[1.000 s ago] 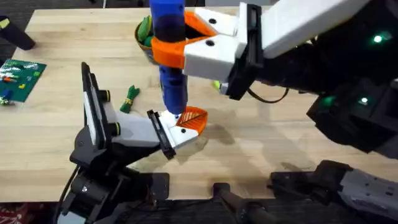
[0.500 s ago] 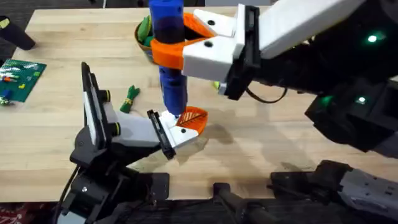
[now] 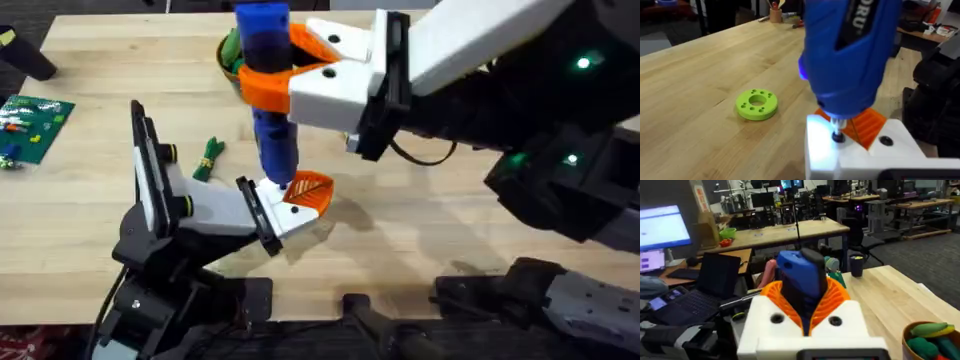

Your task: Pick up the gripper from the table and insert it into the empty holder that is missing its gripper. Then pick up a screw, insert it into the mounting hole, and use the screwdriver to tighten it. Finally, clean up the table by picking up the vegetable and placing it into the bucket.

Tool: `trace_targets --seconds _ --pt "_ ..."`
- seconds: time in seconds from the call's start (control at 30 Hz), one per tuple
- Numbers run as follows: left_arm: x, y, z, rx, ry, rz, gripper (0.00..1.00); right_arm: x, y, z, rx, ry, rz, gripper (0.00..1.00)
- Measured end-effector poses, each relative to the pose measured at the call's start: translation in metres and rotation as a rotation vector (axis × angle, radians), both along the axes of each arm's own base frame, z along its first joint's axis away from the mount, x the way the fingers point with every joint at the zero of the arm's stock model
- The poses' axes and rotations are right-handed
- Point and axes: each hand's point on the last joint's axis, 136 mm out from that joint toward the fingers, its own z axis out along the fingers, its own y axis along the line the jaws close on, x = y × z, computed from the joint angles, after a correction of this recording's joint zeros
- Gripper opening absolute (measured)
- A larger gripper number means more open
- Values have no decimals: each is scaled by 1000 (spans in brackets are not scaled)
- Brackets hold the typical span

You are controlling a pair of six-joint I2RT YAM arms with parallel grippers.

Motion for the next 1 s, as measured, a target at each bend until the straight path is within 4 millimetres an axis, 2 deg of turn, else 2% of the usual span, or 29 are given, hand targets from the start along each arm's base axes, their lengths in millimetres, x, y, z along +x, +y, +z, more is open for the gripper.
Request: trace_targets --seconds 0.27,0.5,0.67,1.0 --pt "0 0 0 1 -2 1 10 0 0 1 3 -6 0 46" --pt "0 1 1 0 -7 5 10 -11 -7 49 136 -132 22 46" --pt "0 1 1 0 -8 5 10 -10 -6 74 115 -150 13 46" --pt "0 1 1 0 -8 5 10 -7 -3 69 57 -165 1 46"
